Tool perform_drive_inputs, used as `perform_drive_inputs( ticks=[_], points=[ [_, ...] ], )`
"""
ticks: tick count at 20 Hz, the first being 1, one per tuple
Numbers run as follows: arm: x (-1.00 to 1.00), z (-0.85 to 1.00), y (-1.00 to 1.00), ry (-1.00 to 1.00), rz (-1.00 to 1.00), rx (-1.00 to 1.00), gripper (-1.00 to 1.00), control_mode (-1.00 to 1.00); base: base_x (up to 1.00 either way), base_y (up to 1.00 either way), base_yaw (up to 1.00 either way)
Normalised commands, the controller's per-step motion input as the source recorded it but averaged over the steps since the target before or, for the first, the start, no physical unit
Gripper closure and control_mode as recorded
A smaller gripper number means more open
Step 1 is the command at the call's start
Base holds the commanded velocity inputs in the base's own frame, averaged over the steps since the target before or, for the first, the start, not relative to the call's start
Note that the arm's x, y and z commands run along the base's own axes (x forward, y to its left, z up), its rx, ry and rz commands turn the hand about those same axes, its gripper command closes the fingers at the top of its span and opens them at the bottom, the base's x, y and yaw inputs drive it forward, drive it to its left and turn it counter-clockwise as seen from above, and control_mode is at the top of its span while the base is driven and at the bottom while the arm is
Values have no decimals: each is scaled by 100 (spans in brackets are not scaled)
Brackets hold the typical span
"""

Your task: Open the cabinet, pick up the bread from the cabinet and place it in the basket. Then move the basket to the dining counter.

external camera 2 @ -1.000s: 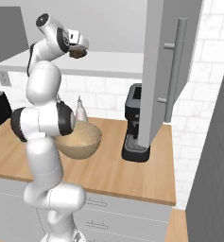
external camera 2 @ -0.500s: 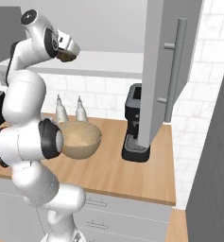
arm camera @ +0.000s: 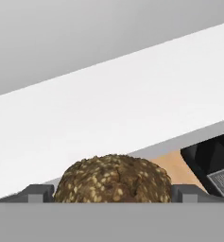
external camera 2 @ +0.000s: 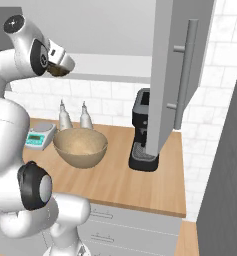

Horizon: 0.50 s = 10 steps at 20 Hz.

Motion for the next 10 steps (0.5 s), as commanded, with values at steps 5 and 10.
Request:
perform_drive_inputs(
  ticks=[5, 10],
  points=[
    [-91, -53, 0, 14, 8, 0, 100, -100, 0, 0, 0],
    [-55, -97, 0, 15, 11, 0, 100, -100, 0, 0, 0]
  ],
)
